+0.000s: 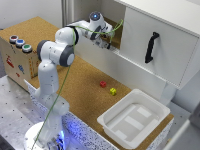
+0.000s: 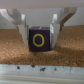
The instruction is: Put the purple object on top of the drawer
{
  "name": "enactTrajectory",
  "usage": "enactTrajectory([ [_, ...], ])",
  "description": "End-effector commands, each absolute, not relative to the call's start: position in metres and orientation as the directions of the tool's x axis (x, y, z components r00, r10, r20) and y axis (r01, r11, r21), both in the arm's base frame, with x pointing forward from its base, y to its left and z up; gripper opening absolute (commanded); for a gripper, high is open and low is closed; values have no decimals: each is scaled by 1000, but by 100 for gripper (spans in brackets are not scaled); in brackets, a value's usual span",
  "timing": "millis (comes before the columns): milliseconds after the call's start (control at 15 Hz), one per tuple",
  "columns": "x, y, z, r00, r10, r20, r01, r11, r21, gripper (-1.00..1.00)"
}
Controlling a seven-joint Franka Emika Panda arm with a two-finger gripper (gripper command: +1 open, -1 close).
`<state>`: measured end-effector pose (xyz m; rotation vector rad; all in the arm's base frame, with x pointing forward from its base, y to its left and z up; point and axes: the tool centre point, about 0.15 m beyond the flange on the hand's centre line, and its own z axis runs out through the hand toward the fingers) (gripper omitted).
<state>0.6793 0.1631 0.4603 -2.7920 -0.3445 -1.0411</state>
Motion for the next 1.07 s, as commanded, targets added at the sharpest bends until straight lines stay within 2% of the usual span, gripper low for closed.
enactTrajectory([
  [0,689,183,459,733,179,656,195,-980,50,-100],
  [467,637,184,481,711,182,679,199,-979,54,-100],
  [1000,594,198,487,711,197,675,216,-975,57,-100],
])
